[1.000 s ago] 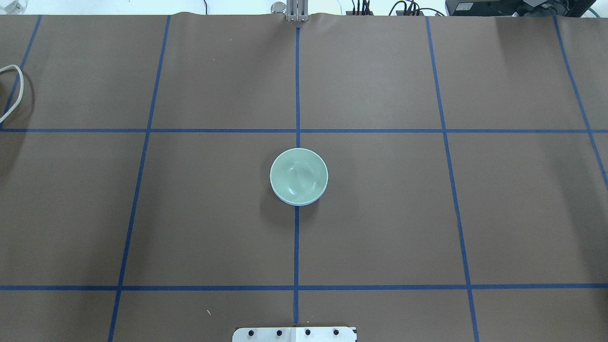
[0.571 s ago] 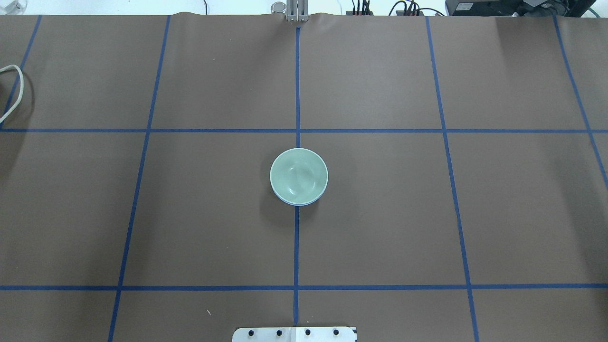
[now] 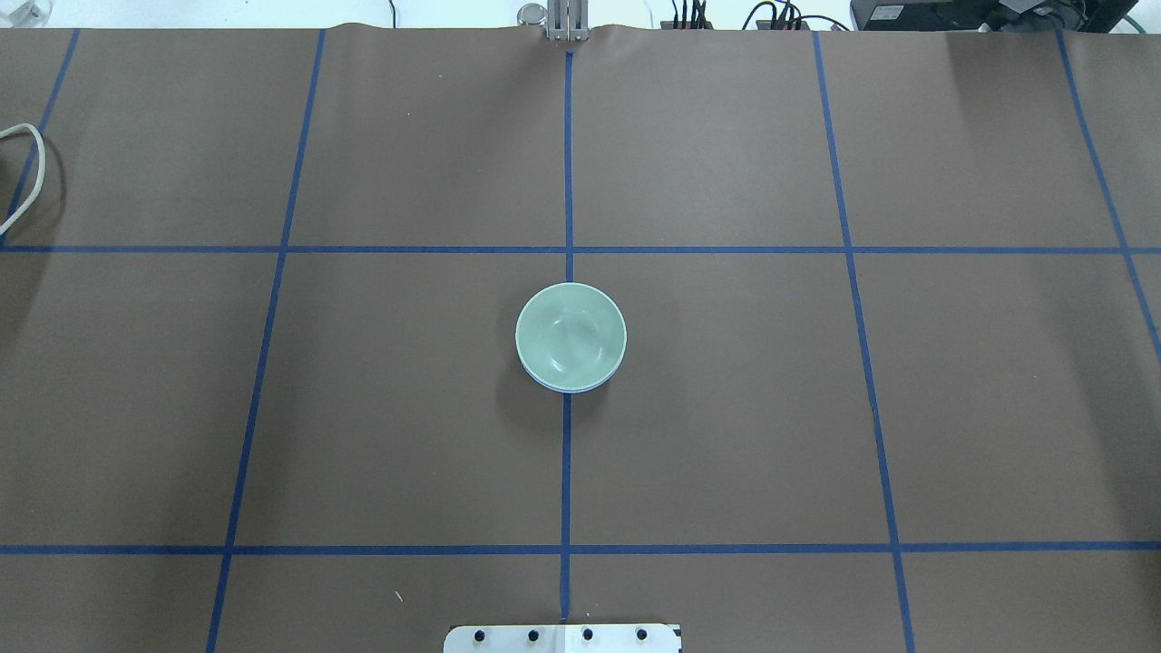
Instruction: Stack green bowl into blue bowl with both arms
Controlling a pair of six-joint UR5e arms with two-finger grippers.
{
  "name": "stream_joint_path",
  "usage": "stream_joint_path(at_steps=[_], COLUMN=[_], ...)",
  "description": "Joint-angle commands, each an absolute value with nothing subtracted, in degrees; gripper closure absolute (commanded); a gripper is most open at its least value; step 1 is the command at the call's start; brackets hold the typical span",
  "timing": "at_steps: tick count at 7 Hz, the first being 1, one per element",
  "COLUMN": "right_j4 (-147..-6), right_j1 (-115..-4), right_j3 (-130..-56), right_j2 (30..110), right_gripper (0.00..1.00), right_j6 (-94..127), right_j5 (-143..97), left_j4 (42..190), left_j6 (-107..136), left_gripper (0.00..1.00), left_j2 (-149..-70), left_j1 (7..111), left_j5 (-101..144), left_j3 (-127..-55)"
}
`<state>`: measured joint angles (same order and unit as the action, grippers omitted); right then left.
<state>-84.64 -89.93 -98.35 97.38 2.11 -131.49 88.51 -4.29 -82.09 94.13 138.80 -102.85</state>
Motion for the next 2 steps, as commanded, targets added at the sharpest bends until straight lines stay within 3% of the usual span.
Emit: stream_joint_path(at_steps=[1, 2], right_j4=[-84.64, -84.64], right_j1=[-89.91, -89.91], right_j3=[-98.35, -98.35], right_j2=[97.30, 97.29], right_gripper=[0.00, 0.00], right_j6=[2.11, 2.11], right_j5=[-131.48, -131.48], left_j4=[88.51, 88.51], left_j6=[-4.22, -4.22], left_gripper=[0.02, 0.02], left_j2=[-82.09, -82.18], left_j1=[94.13, 94.13], left_j5=[138.78, 138.78], left_j3=[-102.83, -102.75])
